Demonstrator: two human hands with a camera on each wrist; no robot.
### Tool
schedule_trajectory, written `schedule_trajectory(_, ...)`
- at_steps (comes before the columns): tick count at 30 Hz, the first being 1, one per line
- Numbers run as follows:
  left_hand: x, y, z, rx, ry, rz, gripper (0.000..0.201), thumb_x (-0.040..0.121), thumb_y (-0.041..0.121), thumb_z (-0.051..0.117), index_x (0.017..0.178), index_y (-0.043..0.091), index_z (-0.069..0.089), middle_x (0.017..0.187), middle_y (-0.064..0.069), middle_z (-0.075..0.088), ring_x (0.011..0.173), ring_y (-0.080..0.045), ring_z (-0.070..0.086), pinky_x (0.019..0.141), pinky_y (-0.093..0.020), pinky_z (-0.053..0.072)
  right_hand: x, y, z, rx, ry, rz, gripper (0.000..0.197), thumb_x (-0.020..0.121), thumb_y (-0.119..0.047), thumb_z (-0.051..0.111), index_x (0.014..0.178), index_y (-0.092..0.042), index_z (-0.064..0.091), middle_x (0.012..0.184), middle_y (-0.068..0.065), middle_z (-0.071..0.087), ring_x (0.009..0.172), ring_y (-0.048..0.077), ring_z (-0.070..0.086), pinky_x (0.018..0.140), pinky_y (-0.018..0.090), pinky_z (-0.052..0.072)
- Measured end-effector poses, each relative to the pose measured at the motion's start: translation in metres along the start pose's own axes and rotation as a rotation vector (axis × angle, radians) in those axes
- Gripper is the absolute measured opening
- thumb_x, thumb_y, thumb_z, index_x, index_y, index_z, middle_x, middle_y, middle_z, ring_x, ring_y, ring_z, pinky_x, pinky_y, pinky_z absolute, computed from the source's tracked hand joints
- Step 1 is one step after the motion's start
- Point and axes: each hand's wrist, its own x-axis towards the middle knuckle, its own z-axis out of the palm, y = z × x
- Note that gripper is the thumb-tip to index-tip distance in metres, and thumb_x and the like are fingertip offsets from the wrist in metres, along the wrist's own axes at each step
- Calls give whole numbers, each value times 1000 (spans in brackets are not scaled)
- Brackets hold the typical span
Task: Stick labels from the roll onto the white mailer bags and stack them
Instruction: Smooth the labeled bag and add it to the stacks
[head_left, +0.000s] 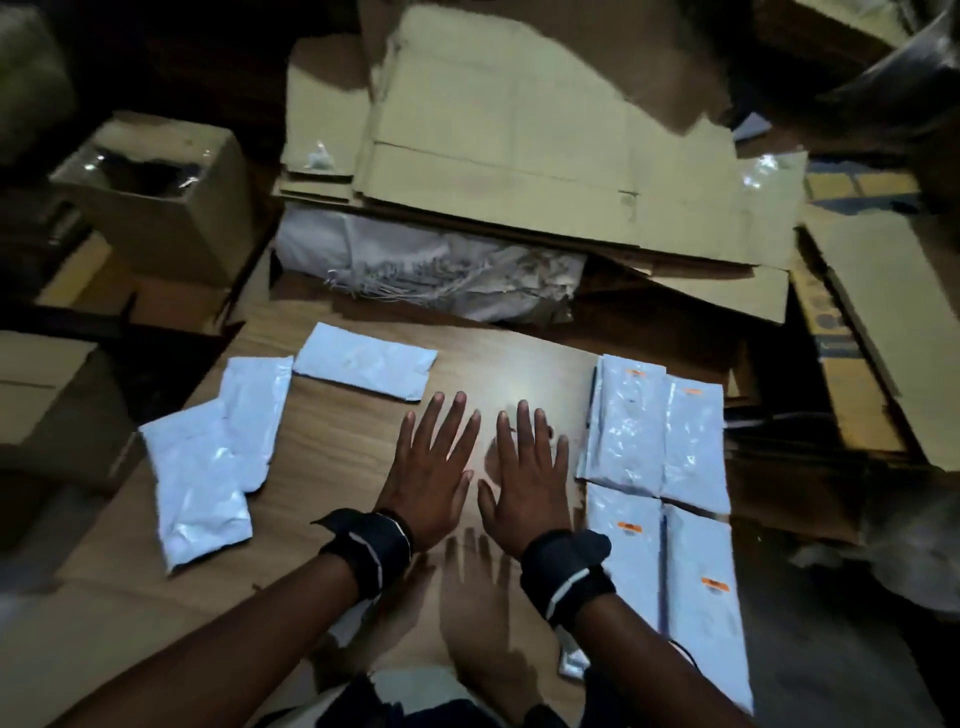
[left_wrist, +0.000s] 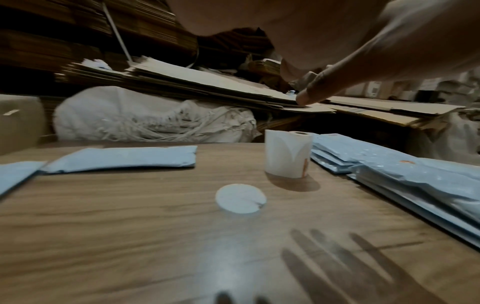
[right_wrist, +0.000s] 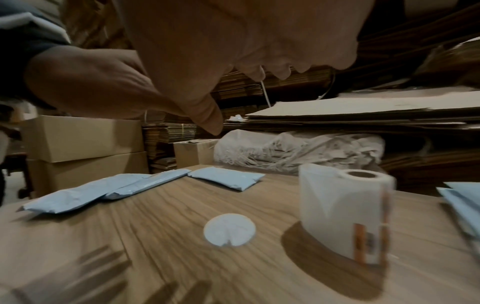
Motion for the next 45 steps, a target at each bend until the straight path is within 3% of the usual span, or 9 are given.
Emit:
schedule_trajectory(6, -28, -71, -8, 4, 13, -140, 70, 91, 36, 38, 153, 13, 16, 163, -15, 5, 149, -37, 7, 114, -59, 19, 34, -70, 13, 39, -74, -89, 86, 85, -46, 48, 156, -17, 8, 163, 10, -10, 149, 29, -13, 117, 60, 8)
schedule_trajectory(10, -48, -114, -12, -4, 35, -206, 69, 91, 38, 33, 153, 14, 16, 161, -14, 13, 147, -35, 14, 113, -56, 18, 53, -117, 27, 67, -95, -156, 84, 84, -46, 53, 154, -14, 19, 163, 13, 0, 150, 31, -5, 116, 59, 11)
schedule_trajectory(15, -75, -165, -16, -8, -12, -342, 68, 92, 41, 31, 153, 17, 13, 162, -12, 9, 149, -33, 8, 115, -55, 16, 71, -168, 42, 155, -208, -225, 78, 89, -44, 52, 154, -16, 20, 162, 13, 13, 149, 33, 12, 118, 54, 18)
schedule_trajectory(21, -116, -226, -8, -156, -108, -692, 78, 90, 37, 57, 155, 18, 17, 163, -10, 6, 149, -31, 12, 115, -48, 27, 91, -220, 73, 296, -432, -161, 75, 93, -44, 51, 155, -21, 15, 159, 4, 22, 139, 27, 32, 108, 39, 38)
schedule_trajectory(27, -149, -266, 9, -291, -233, -1021, 82, 92, 44, 55, 155, 20, 9, 162, -10, 4, 142, -34, 26, 109, -44, 35, 106, -261, 96, 304, -553, -83, 67, 93, -44, 47, 150, -24, 20, 146, 4, 39, 124, 28, 47, 95, 41, 46)
schedule_trajectory(31, -157, -282, 15, -401, -239, -1121, 84, 90, 42, 60, 155, 17, 12, 153, -15, 27, 129, -36, 44, 104, -42, 42, 115, -279, 111, 356, -659, 22, 72, 88, -51, 53, 149, -29, 21, 143, 2, 47, 122, 27, 54, 99, 39, 46)
schedule_trajectory(35, -162, -298, 23, -622, -130, -1227, 84, 84, 34, 71, 152, 13, 24, 144, -16, 42, 129, -36, 46, 106, -41, 39, 115, -293, 125, 389, -759, 63, 65, 87, -48, 54, 143, -29, 28, 131, 4, 59, 114, 30, 58, 95, 37, 48)
schedule_trajectory(40, -165, -308, 25, -883, 45, -1346, 72, 77, 25, 80, 138, 12, 43, 128, -10, 62, 113, -31, 60, 96, -42, 50, 109, -300, 129, 494, -769, 121, 47, 85, -34, 59, 127, -20, 44, 111, 3, 64, 97, 23, 63, 90, 38, 52)
schedule_trajectory(45, -167, -301, 28, -1029, 76, -1307, 22, 85, 24, 73, 101, 15, 61, 99, -5, 71, 95, -30, 67, 85, -44, 55, 108, -298, 128, 551, -763, 114, 38, 89, -28, 59, 125, -17, 50, 115, 3, 60, 103, 25, 59, 91, 33, 48)
